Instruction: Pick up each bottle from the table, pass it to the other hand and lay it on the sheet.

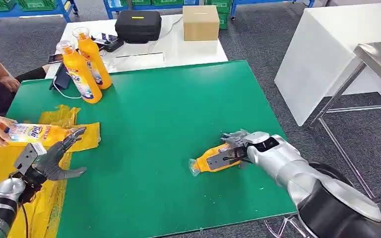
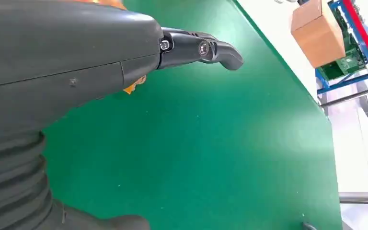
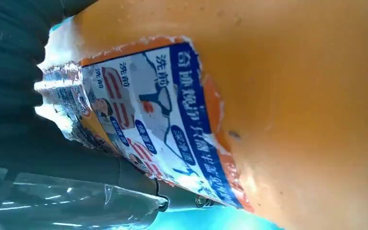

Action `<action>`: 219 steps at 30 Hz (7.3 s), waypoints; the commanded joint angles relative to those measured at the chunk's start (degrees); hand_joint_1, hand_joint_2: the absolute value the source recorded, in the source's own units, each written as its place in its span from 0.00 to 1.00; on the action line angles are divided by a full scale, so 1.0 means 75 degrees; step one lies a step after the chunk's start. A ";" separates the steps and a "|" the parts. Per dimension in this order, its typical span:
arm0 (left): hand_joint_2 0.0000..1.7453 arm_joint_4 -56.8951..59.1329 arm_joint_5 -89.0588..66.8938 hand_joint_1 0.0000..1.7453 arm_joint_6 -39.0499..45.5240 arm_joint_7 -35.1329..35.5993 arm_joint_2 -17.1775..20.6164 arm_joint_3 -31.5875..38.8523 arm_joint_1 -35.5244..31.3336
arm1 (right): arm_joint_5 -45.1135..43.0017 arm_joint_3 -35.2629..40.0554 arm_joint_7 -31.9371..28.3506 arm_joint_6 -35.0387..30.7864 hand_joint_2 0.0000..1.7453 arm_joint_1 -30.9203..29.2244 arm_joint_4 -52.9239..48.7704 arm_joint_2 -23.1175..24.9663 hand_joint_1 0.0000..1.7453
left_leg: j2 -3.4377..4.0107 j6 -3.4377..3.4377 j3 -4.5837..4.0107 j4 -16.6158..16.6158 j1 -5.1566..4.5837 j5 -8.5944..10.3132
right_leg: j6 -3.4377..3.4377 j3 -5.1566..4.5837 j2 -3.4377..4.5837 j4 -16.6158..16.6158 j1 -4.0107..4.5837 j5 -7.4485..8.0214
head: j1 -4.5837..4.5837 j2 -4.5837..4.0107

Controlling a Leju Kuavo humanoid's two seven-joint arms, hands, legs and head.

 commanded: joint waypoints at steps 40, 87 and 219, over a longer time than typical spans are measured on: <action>1.00 -0.3155 0.2729 0.00 -0.0443 0.1890 -0.1513 0.1288 0.2075 | -0.3901 -0.3748 0.0258 -0.0730 1.00 0.1903 -0.4461 -0.0349 1.00 | 0.0045 0.0026 0.0042 -0.0010 0.0015 -0.0051 | 0.0036 0.0052 0.0070 -0.0054 0.0023 -0.0009 | 0.0000 0.0000; 1.00 -0.3776 0.4954 0.00 -0.0192 0.2251 -0.3064 -0.0676 0.1654 | -0.4368 -0.2288 -0.0416 -0.1500 1.00 0.2308 -0.3715 0.2322 1.00 | 0.0022 0.0019 -0.0134 -0.0003 0.0017 -0.0054 | 0.0039 -0.0116 0.0063 -0.0039 0.0025 -0.0014 | -0.0003 0.0000; 1.00 -0.2210 0.5458 1.00 -0.1379 0.2378 -0.1685 -0.1733 0.0834 | -0.4173 -0.1687 -0.0434 -0.1393 1.00 0.1690 -0.2665 0.2427 1.00 | 0.0019 0.0022 -0.0143 0.0000 0.0019 -0.0048 | 0.0040 -0.0121 0.0057 -0.0034 0.0026 -0.0014 | 0.0000 0.0000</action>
